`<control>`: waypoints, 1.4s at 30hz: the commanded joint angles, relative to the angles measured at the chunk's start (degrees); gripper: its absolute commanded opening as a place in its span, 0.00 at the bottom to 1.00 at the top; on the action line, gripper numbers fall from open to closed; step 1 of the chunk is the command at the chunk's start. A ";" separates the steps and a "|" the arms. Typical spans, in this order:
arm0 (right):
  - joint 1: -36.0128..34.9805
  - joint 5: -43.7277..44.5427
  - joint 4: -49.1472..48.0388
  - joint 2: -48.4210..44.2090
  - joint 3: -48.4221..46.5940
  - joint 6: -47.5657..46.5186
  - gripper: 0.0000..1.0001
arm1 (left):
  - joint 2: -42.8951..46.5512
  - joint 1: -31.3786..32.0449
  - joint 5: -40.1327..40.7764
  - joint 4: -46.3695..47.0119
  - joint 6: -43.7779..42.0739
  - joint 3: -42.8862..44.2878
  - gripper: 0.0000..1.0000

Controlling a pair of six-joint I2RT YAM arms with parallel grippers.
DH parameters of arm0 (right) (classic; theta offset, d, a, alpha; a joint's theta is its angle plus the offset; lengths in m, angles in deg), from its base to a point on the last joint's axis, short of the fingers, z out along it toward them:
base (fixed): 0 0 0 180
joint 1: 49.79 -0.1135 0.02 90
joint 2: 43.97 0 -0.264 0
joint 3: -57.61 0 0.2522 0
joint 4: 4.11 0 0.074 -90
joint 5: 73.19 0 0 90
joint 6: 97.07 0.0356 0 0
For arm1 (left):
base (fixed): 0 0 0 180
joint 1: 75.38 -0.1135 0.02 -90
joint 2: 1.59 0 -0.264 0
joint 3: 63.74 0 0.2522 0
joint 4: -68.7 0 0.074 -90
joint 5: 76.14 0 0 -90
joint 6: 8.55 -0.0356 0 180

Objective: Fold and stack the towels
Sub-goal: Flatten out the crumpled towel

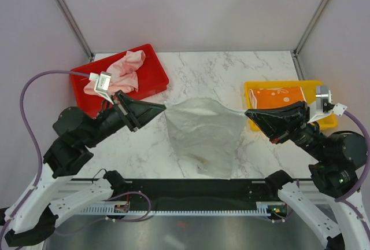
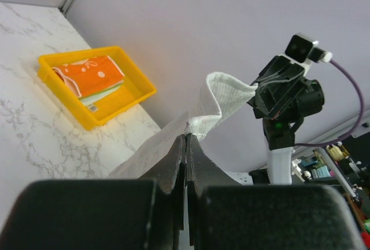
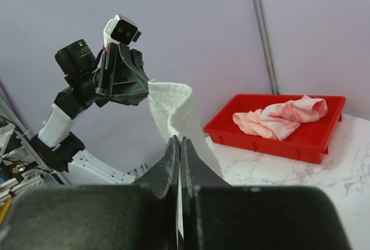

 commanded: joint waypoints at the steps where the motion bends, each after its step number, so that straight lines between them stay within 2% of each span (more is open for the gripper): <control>1: -0.17 -2.63 -3.58 -1.51 -0.60 3.84 0.00 | 2.23 0.25 -1.95 1.43 3.57 -0.14 0.02; 5: -0.17 7.01 -2.35 -0.47 -3.41 2.17 0.00 | -0.21 0.25 0.85 0.03 0.60 3.19 0.02; 8: -0.17 15.72 -1.74 4.10 -7.37 -2.48 0.00 | -5.22 0.25 7.43 -2.08 -4.15 6.62 0.02; 9: -0.17 19.31 -1.82 5.68 -8.33 -5.45 0.00 | -6.28 0.25 12.06 -2.35 -5.04 7.67 0.02; 13: -0.17 23.30 -1.38 17.70 -8.00 -11.44 0.00 | -14.27 -0.10 21.85 -2.79 -10.39 10.58 0.02; 16: -0.17 26.36 -5.77 23.33 -3.08 -14.34 0.00 | -22.27 -2.55 26.35 -3.05 -11.02 11.55 0.02; 20: 1.05 28.31 -12.53 33.79 -0.17 -19.18 0.00 | -32.46 -11.23 23.02 3.08 -11.11 10.32 0.02; 24: 7.89 23.67 -22.90 46.45 -1.21 -19.01 0.00 | -45.70 -18.46 17.14 10.38 -10.50 12.59 0.02; 27: 11.50 20.07 -26.43 57.43 -6.90 -20.33 0.00 | -53.02 -21.63 12.40 16.53 -12.34 17.41 0.02; 30: 13.44 15.32 -27.74 68.85 -14.20 -21.38 0.00 | -64.61 -23.56 6.78 20.58 -15.14 24.26 0.02; 37: 15.30 9.78 -29.60 81.70 -27.14 -23.40 0.00 | -76.77 -24.97 5.34 21.99 -17.18 37.47 0.02; 39: 15.82 8.81 -31.26 82.60 -27.59 -23.93 0.00 | -78.36 -25.85 3.59 25.23 -17.00 37.48 0.02; 42: 17.49 11.61 -34.69 79.19 -24.34 -23.85 0.00 | -76.62 -26.47 2.01 25.86 -17.96 37.30 0.02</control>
